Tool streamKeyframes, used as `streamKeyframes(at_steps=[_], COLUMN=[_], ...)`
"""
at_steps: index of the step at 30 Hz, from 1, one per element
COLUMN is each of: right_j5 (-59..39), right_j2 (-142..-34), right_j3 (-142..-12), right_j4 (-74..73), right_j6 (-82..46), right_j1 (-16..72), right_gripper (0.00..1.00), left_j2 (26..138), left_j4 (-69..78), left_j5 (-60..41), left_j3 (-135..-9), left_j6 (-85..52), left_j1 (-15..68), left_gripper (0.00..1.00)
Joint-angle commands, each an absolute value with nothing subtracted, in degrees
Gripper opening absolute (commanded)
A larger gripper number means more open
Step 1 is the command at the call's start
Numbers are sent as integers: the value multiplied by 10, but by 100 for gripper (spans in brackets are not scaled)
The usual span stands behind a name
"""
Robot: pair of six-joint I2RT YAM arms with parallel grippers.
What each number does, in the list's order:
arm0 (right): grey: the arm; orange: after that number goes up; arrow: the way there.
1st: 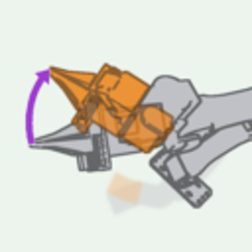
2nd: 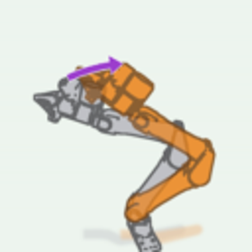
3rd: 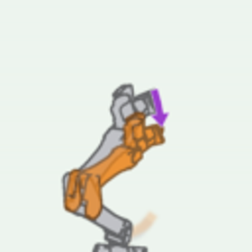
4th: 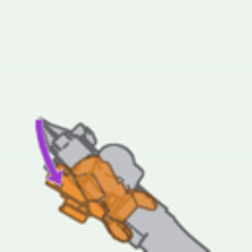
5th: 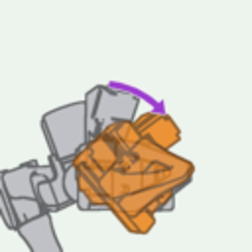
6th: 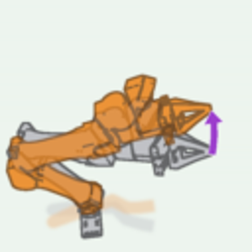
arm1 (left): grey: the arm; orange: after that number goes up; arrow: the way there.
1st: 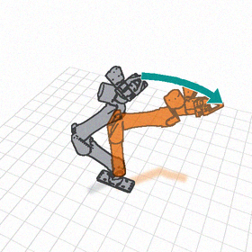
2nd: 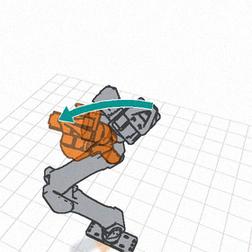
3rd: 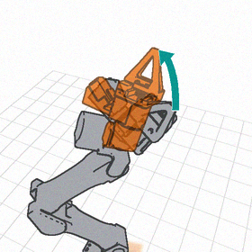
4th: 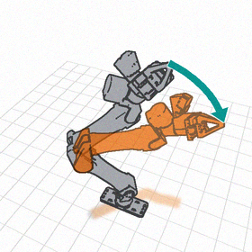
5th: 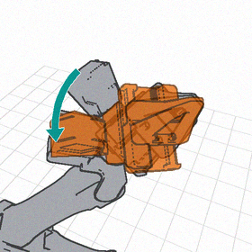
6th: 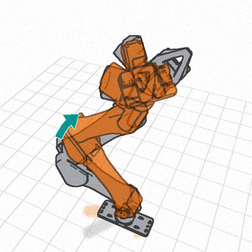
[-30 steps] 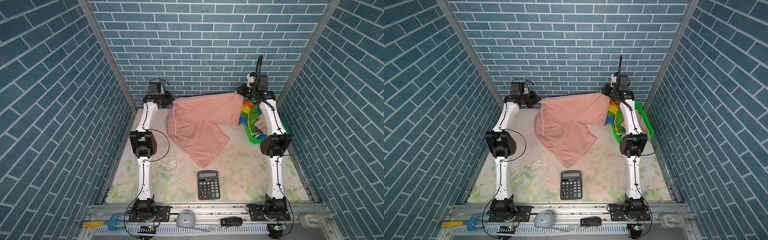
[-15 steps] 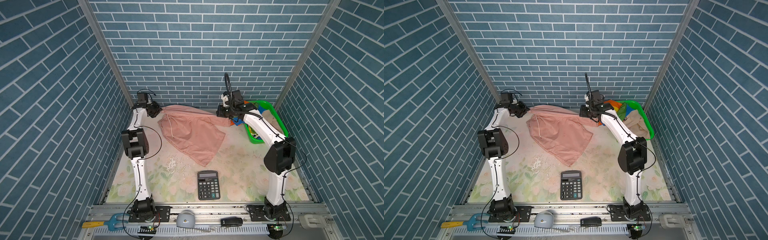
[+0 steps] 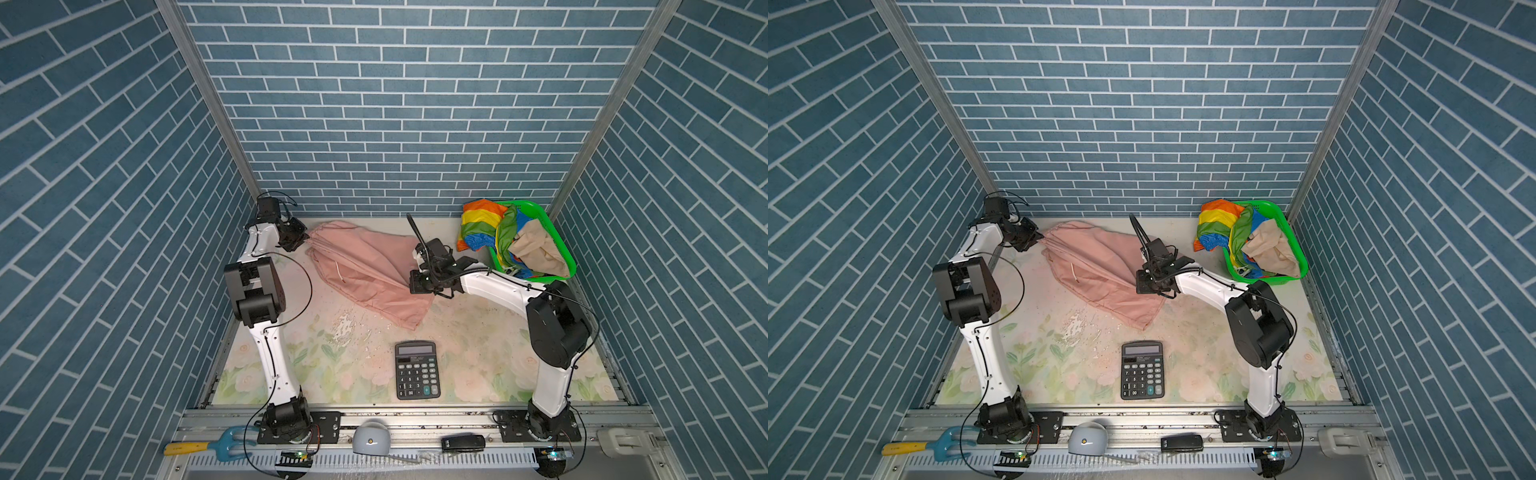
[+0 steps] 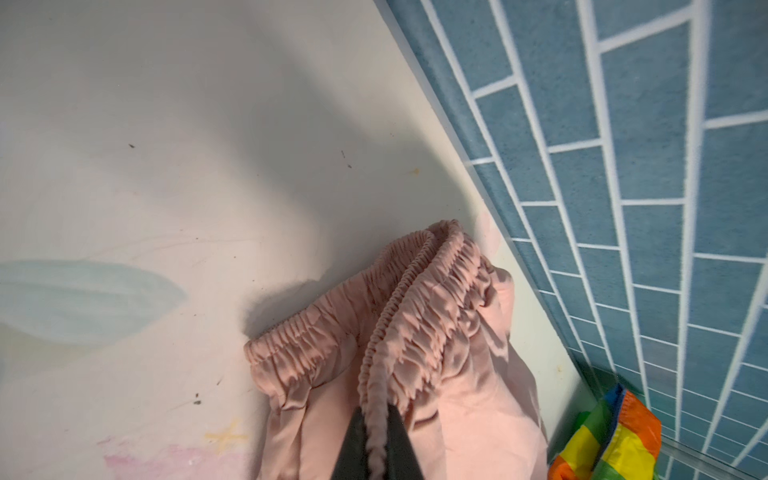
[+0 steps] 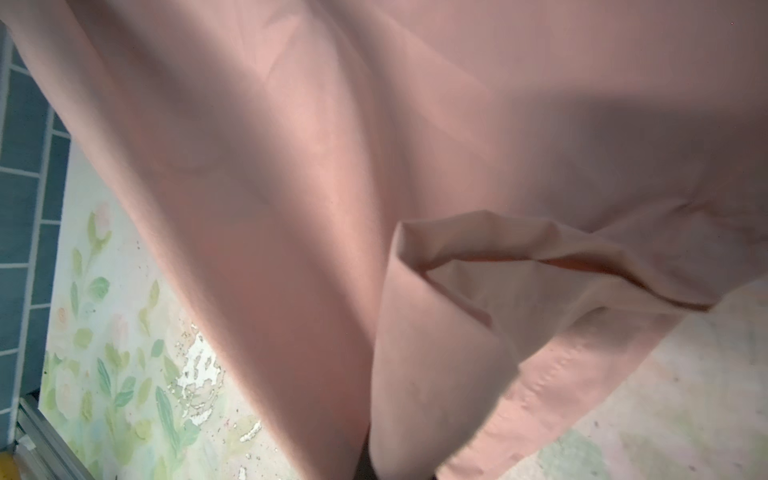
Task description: Fold and stack the shorts
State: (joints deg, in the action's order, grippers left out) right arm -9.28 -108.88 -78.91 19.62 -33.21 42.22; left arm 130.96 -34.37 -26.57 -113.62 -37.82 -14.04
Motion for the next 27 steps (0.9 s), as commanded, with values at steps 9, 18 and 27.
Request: streamKeyframes(at_steps=[9, 18, 27], right_j5=[-71, -34, 1], right_j2=[-1136, -1199, -1234], right_j3=[-726, -743, -813], right_j4=[204, 252, 315], right_j6=[-343, -300, -229], right_j1=[400, 341, 254], right_gripper=[0, 0, 1], left_j2=[1293, 1263, 1222], left_j4=[-359, -332, -317], left_j5=[-224, -217, -227], left_j3=[-1069, -978, -915], left_j6=[-330, -334, -345], left_j1=[-157, -145, -135], left_gripper=[1, 0, 0])
